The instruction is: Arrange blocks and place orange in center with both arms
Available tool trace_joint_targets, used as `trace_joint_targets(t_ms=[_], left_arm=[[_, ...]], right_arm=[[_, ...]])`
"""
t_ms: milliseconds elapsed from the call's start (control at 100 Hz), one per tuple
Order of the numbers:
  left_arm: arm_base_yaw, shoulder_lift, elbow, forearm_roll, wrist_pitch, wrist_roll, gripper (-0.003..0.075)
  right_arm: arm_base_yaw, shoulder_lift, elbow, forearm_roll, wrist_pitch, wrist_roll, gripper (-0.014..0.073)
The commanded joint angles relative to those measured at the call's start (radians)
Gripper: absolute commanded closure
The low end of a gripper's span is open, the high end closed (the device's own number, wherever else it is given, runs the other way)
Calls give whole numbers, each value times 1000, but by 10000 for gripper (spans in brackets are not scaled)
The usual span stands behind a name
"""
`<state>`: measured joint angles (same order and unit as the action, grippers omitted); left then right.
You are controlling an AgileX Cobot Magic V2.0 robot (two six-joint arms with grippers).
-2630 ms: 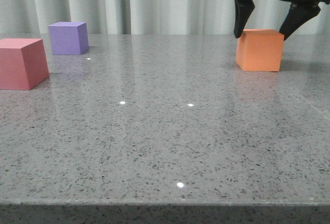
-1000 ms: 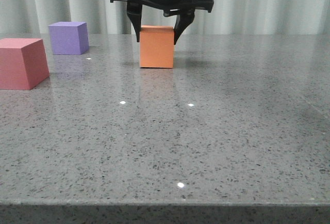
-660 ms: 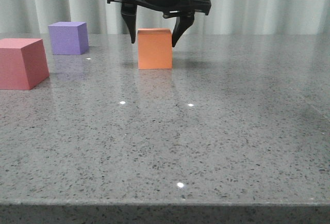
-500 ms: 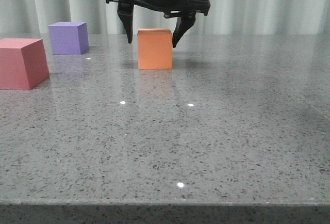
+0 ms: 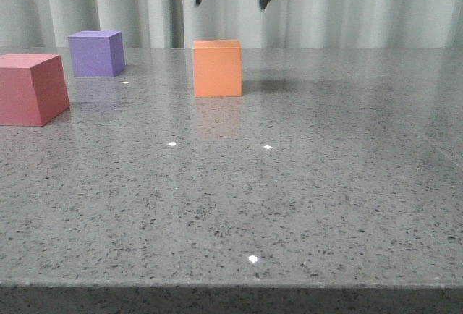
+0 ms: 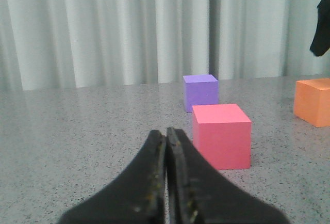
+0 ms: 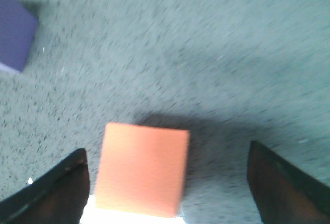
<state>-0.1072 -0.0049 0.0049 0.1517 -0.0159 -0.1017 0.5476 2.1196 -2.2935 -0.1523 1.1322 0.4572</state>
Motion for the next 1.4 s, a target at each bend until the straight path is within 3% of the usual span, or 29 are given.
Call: trace_joint_targets(t_ms=[0,190,390,960,1390], left_arm=[[4,-32,43,-3,-79,0,741],[4,-32,43,-3,-79,0,741],[4,-32,43,-3,-79,0,741],[4,-32,43,-3,-79,0,741],[4,-32,43,-3,-79,0,741]], right_arm=[[-40,-114,-34,-20,-16,-51,-23],[-115,-162,-11,-20,64,-170,-23],[-178,-250,142,-20,10,-217,-23],[-404,-840,1114,-19,-483,-216,-23],[-452,-1312,1603,-20,-799,-216,-22]])
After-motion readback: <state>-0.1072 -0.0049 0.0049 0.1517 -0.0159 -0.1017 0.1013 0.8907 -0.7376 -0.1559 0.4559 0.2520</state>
